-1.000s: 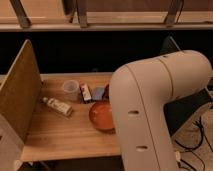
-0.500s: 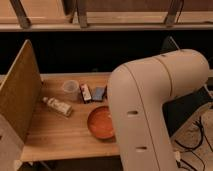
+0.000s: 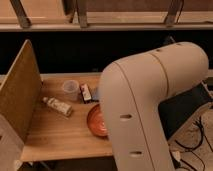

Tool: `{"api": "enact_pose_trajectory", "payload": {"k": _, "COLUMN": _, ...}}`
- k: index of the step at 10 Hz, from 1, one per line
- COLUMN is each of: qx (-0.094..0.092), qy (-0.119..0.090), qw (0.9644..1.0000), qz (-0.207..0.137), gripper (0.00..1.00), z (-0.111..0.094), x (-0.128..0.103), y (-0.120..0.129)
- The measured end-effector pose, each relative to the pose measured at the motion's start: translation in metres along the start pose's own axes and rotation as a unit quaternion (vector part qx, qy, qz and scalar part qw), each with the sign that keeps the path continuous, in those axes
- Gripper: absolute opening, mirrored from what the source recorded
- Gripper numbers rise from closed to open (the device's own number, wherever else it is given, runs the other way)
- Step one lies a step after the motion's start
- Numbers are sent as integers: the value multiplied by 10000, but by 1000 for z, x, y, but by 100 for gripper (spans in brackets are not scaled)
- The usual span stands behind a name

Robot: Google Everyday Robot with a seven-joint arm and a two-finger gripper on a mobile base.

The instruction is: Drag the ceramic bowl in a circle

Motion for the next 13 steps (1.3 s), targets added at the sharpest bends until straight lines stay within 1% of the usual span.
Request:
{"api": "enact_pose_trajectory", "payload": {"k": 1, "qx": 106, "qy": -13, "qw": 9999, "qz": -12, "gripper": 0, "z": -2, "x": -8, "y": -4}}
{"api": "enact_pose_trajectory", "payload": {"k": 2, "qx": 174, "qy": -22, "qw": 9998, "qz": -13, "gripper": 0, "z": -2, "x": -16, "y": -9}}
{"api": "enact_pose_trajectory", "payload": {"k": 4, "qx": 225, "qy": -29, "qw": 9997, "qz": -17, "gripper": 0, "z": 2, "x": -33, "y": -17}}
{"api": "enact_pose_trajectory", "payload": {"k": 5, "qx": 229, "qy": -16, "qw": 9997, "qz": -84, "gripper": 0, "z": 6, "x": -44, "y": -16}}
{"api": "enact_pose_trajectory", "payload": {"k": 6, "qx": 185, "qy": 12, "qw": 9996, "qz": -196, "gripper": 0, "z": 13, "x": -56, "y": -11}}
{"api": "enact_pose_trajectory", "payload": {"k": 8, "qx": 47, "qy": 47, "qw": 9993, "qz": -379, "gripper": 0, "z": 22, "x": -68, "y": 6}}
{"api": "enact_pose_trajectory", "payload": {"k": 9, "qx": -41, "qy": 97, "qw": 9986, "qz": -513, "gripper": 0, "z": 25, "x": -68, "y": 20}}
{"api": "enact_pose_trajectory", "payload": {"k": 11, "qx": -83, "qy": 195, "qw": 9973, "qz": -707, "gripper": 0, "z": 23, "x": -60, "y": 35}}
{"api": "enact_pose_trajectory", "payload": {"k": 13, "qx": -88, "qy": 334, "qw": 9958, "qz": -847, "gripper": 0, "z": 20, "x": -44, "y": 42}}
